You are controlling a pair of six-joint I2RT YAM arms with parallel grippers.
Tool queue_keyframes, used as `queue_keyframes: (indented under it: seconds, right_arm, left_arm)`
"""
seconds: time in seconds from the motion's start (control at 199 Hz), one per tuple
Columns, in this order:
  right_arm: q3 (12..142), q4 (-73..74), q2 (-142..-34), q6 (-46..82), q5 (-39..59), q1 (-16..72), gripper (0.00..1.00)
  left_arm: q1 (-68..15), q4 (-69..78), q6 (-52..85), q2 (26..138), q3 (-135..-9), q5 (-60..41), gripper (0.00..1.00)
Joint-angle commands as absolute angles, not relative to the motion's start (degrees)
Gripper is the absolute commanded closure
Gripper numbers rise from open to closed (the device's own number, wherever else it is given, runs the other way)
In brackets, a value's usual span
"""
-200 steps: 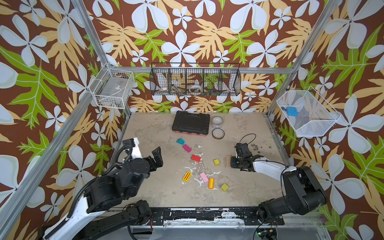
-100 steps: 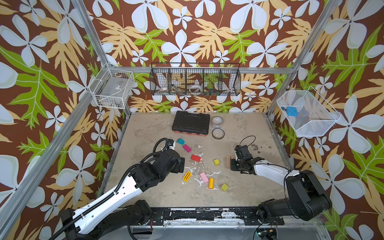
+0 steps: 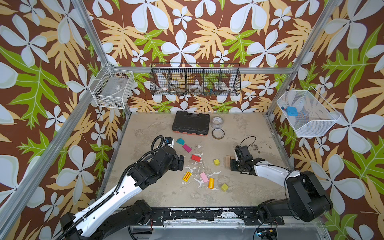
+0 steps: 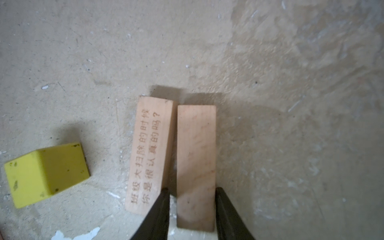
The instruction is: Build the wood block tower
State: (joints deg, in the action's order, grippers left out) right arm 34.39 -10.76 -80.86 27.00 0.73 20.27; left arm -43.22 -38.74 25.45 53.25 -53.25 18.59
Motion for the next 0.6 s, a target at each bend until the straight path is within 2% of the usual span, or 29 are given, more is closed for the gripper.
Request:
queue_keyframes:
  seconds: [0.0, 0.13, 0.296, 0.416, 0.597]
  right_arm:
    - [34.2, -13.9, -81.3, 27.5, 1.6, 20.3, 0.62]
    - [34.3, -13.8, -81.4, 27.6, 1.4, 20.3, 0.65]
    - [33.9, -13.9, -80.1, 27.8, 0.9, 20.3, 0.63]
    - [33.5, -13.6, -78.5, 28.1, 1.5, 20.3, 0.51]
    - [33.6, -12.9, -76.4, 28.3, 3.3, 20.4, 0.24]
  left_arm:
    - [-42.8, -37.7, 25.1, 53.5, -53.2, 18.8, 0.02]
    - [-42.7, -37.8, 25.1, 54.0, -53.2, 18.8, 0.04]
    - [-42.8, -37.7, 25.0, 53.9, -53.2, 18.4, 0.04]
    - [-42.8, -37.7, 25.0, 53.9, -53.2, 18.6, 0.04]
    - [-42.8, -37.6, 24.8, 54.0, -53.2, 18.0, 0.05]
